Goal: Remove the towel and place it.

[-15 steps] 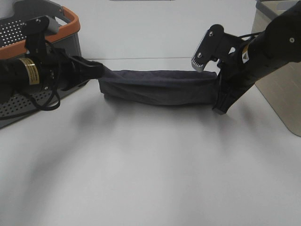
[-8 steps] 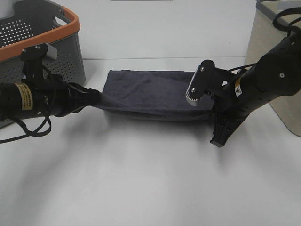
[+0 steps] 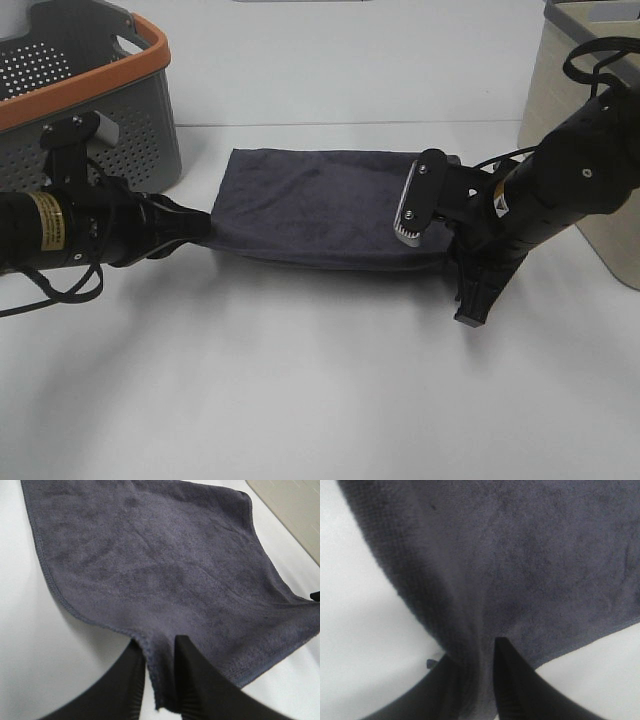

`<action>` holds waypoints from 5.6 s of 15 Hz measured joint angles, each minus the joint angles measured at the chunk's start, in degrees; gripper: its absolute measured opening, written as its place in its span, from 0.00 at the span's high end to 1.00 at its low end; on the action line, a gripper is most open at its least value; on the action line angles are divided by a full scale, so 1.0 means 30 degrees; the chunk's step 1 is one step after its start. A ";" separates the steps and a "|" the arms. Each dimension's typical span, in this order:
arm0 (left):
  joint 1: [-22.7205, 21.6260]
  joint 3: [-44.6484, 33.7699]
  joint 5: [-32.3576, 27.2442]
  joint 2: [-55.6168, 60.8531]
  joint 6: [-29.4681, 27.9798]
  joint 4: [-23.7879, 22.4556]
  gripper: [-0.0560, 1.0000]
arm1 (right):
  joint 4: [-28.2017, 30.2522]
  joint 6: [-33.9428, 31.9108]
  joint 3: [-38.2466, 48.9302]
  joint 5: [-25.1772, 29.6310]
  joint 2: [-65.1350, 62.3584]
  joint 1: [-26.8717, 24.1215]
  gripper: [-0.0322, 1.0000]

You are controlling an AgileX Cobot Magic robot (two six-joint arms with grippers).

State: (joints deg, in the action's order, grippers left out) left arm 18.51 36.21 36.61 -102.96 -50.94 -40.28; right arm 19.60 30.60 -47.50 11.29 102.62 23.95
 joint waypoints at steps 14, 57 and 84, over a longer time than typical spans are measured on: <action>0.0000 0.0611 -0.3915 0.4259 -1.4572 -1.1383 0.23 | -0.2215 0.0783 0.0019 0.6551 -0.5099 0.0000 0.19; -0.7601 1.7647 -3.5351 0.8384 1.6367 1.1994 0.27 | -0.3782 -1.1536 -1.5050 1.9404 -0.5634 -0.3400 0.23; -0.7601 -0.2158 -3.2277 3.4435 1.5986 1.2548 0.27 | -0.3992 -1.0523 0.6303 1.6177 -3.0844 -0.3400 0.23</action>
State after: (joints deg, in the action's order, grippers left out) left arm -4.30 29.74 -60.22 0.34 -2.98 -2.64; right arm 7.62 -0.97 -28.59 59.82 10.08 13.75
